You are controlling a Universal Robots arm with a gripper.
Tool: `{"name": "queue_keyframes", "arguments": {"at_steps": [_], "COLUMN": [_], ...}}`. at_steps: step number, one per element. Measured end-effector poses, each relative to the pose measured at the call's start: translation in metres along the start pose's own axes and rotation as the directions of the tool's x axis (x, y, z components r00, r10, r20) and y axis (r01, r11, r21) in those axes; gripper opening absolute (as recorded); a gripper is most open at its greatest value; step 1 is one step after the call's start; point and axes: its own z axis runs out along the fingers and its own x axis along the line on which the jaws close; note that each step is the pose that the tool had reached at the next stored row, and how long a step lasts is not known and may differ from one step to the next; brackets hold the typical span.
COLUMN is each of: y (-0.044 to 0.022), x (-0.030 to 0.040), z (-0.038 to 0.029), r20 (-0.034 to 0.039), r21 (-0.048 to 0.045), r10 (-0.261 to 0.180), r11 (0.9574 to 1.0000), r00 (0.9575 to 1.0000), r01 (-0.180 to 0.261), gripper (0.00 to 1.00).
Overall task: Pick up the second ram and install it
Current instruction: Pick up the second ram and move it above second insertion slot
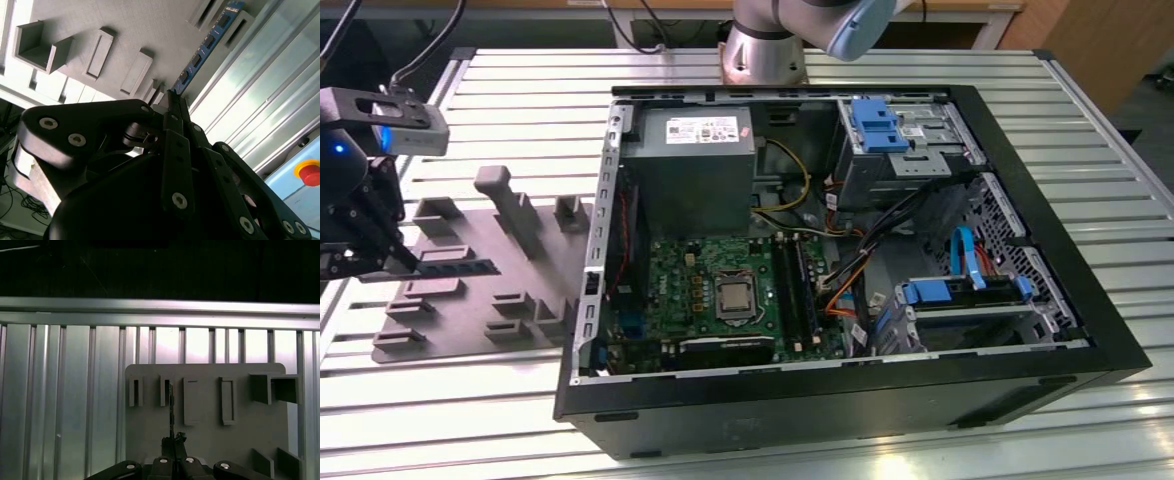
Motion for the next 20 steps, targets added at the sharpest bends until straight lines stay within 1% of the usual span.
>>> {"name": "queue_keyframes", "arguments": {"at_steps": [20], "y": [0.0003], "x": [-0.0001], "z": [-0.0087], "r20": [0.0], "r21": [0.0001], "r10": [0.0], "r11": [1.0], "r00": [1.0], "r01": [0.0], "gripper": [0.12]}}
